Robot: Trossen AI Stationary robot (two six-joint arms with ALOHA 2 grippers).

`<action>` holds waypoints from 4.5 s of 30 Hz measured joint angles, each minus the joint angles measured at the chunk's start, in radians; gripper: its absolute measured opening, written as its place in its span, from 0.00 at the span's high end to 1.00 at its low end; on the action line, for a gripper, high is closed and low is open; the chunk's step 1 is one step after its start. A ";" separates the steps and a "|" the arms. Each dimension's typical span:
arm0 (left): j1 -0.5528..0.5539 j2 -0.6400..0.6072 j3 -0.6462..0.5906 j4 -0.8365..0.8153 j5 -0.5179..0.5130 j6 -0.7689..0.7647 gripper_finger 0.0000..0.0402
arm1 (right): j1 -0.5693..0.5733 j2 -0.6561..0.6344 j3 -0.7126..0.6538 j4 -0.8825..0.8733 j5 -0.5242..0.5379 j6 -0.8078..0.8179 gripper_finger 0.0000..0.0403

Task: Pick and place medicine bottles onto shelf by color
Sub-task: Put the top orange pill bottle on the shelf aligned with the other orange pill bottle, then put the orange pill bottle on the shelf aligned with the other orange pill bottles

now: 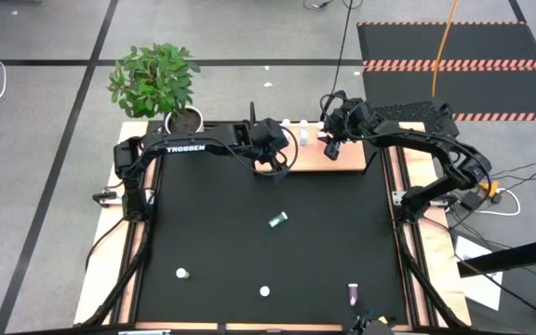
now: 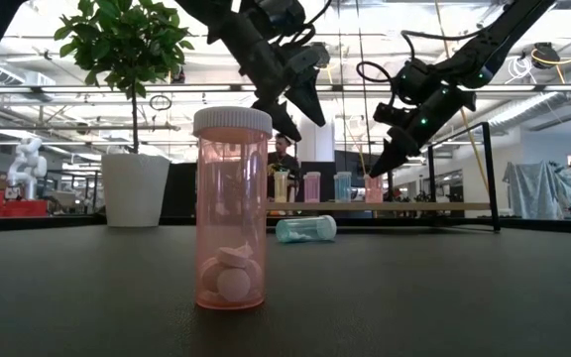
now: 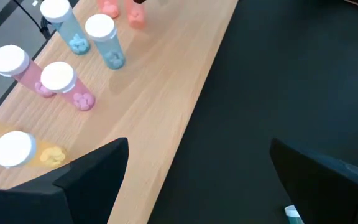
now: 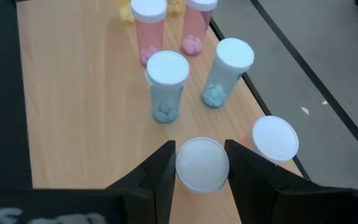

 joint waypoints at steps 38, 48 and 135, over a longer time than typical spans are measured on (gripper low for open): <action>-0.079 0.001 0.053 -0.166 0.100 -0.277 0.02 | 0.139 -0.405 -0.014 -0.051 -0.004 0.116 0.47; -0.199 0.001 -0.159 0.053 0.069 -0.293 0.02 | 0.220 -0.421 -0.024 -0.037 -0.006 0.316 0.51; -1.139 -0.262 -0.408 0.156 -0.586 -0.547 0.02 | 1.473 0.183 0.312 -0.218 0.626 1.225 0.56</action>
